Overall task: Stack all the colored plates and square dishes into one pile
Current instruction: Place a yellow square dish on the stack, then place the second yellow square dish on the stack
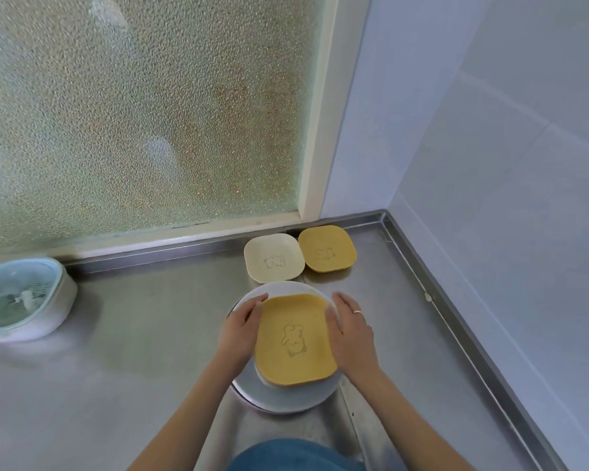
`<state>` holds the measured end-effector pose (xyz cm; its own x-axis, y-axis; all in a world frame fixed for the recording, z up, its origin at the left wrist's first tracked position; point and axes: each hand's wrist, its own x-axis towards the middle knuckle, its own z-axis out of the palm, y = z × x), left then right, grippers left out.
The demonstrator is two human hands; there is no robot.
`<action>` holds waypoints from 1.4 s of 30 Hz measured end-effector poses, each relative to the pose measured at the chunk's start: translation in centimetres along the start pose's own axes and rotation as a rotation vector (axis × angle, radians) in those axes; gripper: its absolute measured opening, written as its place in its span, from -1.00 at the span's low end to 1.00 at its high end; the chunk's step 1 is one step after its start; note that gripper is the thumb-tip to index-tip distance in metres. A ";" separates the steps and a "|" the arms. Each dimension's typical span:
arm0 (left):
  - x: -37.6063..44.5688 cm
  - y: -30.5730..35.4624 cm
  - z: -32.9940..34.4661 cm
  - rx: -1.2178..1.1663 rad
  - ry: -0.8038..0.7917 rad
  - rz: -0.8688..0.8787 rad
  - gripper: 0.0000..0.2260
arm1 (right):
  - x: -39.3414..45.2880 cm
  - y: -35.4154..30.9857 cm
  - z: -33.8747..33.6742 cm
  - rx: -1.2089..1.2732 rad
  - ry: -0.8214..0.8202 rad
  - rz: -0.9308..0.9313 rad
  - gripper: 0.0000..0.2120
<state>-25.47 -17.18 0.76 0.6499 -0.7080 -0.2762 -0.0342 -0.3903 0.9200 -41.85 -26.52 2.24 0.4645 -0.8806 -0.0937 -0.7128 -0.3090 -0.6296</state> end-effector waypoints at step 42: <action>-0.6 0.2 -1.9 -0.018 -0.090 -0.159 -0.73 | -0.9 -4.3 -2.6 -0.192 0.359 -0.478 -0.71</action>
<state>-24.46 -15.73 1.66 0.5755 -0.6882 -0.4418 0.0777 -0.4918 0.8672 -40.54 -25.35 7.01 0.5736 -0.6846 0.4498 -0.5672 -0.7281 -0.3848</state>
